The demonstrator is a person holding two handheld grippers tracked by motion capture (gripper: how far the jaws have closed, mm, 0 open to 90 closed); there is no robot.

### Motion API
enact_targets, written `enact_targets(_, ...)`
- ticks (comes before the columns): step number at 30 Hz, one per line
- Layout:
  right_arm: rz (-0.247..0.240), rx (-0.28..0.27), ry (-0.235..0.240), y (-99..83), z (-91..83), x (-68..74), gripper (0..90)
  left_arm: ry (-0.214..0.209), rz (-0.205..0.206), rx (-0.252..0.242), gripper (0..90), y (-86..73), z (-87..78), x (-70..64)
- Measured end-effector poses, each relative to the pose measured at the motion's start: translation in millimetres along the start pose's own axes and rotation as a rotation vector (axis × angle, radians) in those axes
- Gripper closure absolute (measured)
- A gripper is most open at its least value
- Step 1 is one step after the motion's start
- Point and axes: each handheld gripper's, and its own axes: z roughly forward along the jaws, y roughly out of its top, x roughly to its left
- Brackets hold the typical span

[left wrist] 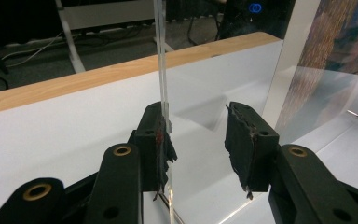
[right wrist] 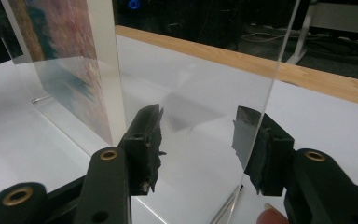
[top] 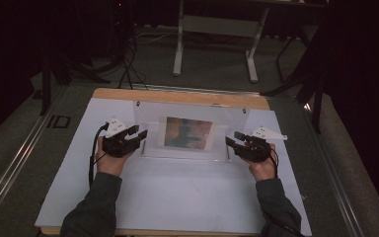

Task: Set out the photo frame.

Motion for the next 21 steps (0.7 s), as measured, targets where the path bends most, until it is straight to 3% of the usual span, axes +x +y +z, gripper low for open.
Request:
enact_targets(8, -0.009, 0.008, 0.006, 0.0, -0.8, 5.0, 50.0, 0.002, -0.011, 0.017, 59.4, -2.9, -5.9, -0.1)
enact_targets(21, 0.008, 0.014, 0.019, 1.2, 2.2, 1.8, 50.2, -0.008, -0.015, 0.002, 59.1, -4.5, -1.8, 4.2)
